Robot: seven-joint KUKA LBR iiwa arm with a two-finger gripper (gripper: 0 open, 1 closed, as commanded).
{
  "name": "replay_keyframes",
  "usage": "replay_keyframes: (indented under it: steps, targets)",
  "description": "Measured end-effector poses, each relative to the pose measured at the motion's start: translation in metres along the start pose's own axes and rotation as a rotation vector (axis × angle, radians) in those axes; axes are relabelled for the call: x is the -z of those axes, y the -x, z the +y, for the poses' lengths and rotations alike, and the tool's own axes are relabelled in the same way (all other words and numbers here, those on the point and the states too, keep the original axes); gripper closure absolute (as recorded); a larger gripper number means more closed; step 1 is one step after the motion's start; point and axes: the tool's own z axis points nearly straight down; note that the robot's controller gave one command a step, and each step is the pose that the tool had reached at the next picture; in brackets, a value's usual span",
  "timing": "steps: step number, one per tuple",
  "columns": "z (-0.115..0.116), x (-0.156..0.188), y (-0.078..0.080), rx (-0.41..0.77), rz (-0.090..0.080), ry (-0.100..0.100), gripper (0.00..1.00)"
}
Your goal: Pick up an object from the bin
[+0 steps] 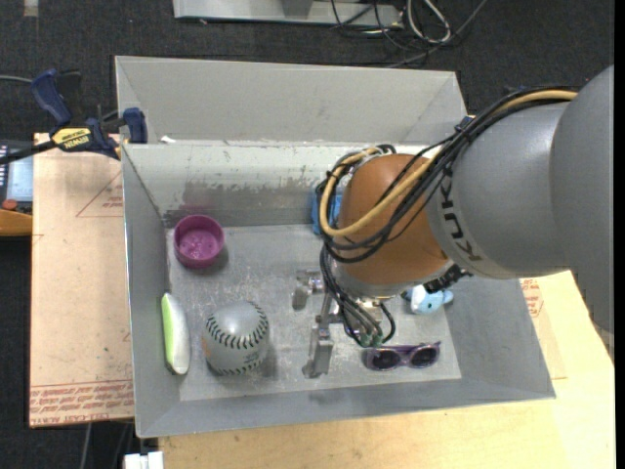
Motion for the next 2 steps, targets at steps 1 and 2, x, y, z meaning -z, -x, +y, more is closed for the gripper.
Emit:
replay_keyframes:
  steps: [1,2]
  targets:
    - [0.075,-0.061,-0.010,0.068,-0.005,0.003,0.00]
    - [0.074,0.003,-0.016,0.186,-0.005,0.002,0.00]
